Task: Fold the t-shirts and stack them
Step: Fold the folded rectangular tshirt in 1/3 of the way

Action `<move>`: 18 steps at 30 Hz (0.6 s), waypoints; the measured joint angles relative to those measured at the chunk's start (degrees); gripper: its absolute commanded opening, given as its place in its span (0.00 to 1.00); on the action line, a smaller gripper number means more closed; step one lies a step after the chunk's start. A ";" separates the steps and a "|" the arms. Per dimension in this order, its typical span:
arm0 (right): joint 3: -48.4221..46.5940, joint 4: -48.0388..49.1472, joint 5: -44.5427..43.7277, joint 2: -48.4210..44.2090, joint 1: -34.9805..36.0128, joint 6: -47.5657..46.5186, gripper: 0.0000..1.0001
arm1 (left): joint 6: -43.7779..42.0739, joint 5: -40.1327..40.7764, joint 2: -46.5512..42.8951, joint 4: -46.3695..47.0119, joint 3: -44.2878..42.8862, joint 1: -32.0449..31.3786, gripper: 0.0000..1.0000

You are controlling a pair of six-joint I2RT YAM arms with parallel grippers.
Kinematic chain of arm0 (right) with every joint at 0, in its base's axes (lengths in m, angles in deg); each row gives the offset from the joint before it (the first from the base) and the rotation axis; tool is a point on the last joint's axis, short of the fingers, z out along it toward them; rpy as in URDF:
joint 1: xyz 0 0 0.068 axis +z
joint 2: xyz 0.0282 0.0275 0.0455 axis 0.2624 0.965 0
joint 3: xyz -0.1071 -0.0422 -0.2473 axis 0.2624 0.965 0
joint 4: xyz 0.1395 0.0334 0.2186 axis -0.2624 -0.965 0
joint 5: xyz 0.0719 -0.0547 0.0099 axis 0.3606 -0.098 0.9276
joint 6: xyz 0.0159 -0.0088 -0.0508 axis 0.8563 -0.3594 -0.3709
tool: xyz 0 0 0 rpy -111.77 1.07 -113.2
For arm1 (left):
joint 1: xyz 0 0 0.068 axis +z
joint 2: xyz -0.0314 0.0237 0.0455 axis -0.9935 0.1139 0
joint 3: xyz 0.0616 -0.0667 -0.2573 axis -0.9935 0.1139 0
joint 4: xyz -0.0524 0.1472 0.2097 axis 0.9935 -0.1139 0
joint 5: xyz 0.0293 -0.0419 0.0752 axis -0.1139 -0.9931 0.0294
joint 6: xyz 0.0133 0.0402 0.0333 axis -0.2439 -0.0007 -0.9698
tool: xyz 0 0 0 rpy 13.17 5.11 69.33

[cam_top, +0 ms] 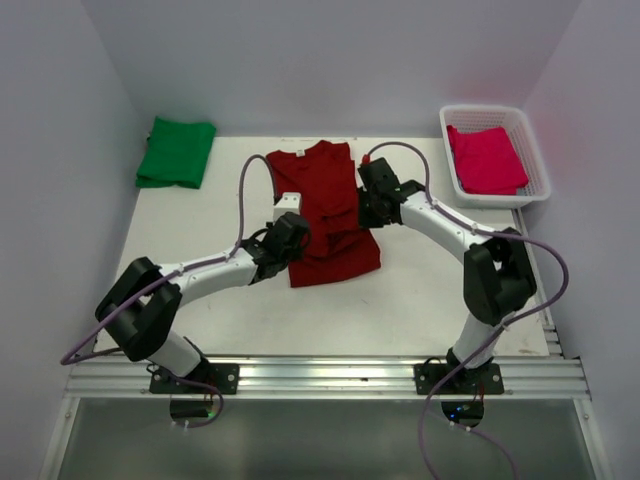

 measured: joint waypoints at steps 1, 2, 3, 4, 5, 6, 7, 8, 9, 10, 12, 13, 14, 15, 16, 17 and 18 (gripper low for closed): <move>-1.57 -0.07 -0.02 1.42 -0.15 -0.17 0.00 | -0.59 -0.35 1.05 0.28 -0.96 0.44 0.00; -3.17 0.00 0.00 2.93 -0.31 -0.39 0.00 | -1.07 -0.66 2.12 0.57 -1.95 1.01 0.00; -4.48 0.09 0.02 4.15 -0.42 -0.61 0.00 | -1.75 -0.96 3.19 0.90 -2.91 1.55 0.00; -5.75 0.07 0.02 5.49 -0.63 -0.85 0.00 | -2.19 -1.33 4.24 1.36 -3.82 2.21 0.00; -7.02 0.00 0.02 6.69 -0.79 -1.03 0.00 | -2.51 -1.70 5.29 1.57 -4.72 2.95 0.00; -8.26 -0.02 0.04 7.85 -1.05 -1.25 0.00 | -2.93 -2.03 6.08 1.73 -5.40 3.48 0.00; -9.51 -0.04 0.02 9.16 -1.36 -1.42 0.00 | -3.30 -2.40 7.08 1.99 -6.21 4.22 0.00; -11.30 -0.59 -0.07 10.62 -1.70 -1.60 0.00 | -3.72 -2.73 8.20 2.29 -7.02 5.03 0.00; -13.60 -0.98 -0.28 12.46 -2.10 -1.79 0.00 | -4.11 -3.17 9.53 2.73 -8.02 5.86 0.00; -16.00 -1.07 -0.79 14.69 -2.54 -1.97 0.02 | -4.46 -3.58 11.23 3.19 -9.22 6.78 0.03; -22.51 -2.05 -1.95 19.96 -3.23 -2.14 0.45 | -5.09 -3.80 15.26 3.65 -12.39 8.94 0.45; -26.29 -3.13 -2.82 22.77 -3.85 -2.03 0.65 | -5.27 -3.72 17.68 3.48 -14.56 10.29 0.72; -32.04 -4.70 -3.82 26.58 -4.37 -2.40 0.87 | -4.74 -3.63 20.00 2.23 -17.25 11.65 1.00; -38.71 -5.07 -4.63 31.08 -5.05 -2.64 0.99 | -4.22 -3.28 22.88 1.27 -20.76 13.64 1.00; -42.53 -5.57 -5.09 33.59 -5.60 -3.08 0.99 | -3.58 -2.84 24.41 0.74 -22.75 15.10 1.00; -46.27 -6.36 -5.42 35.89 -6.25 -3.43 0.99 | -3.02 -2.38 25.53 -0.20 -24.79 16.92 1.00; -47.87 -6.54 -5.44 36.76 -7.02 -3.56 0.99 | -2.71 -1.90 25.83 -0.81 -25.79 18.45 1.00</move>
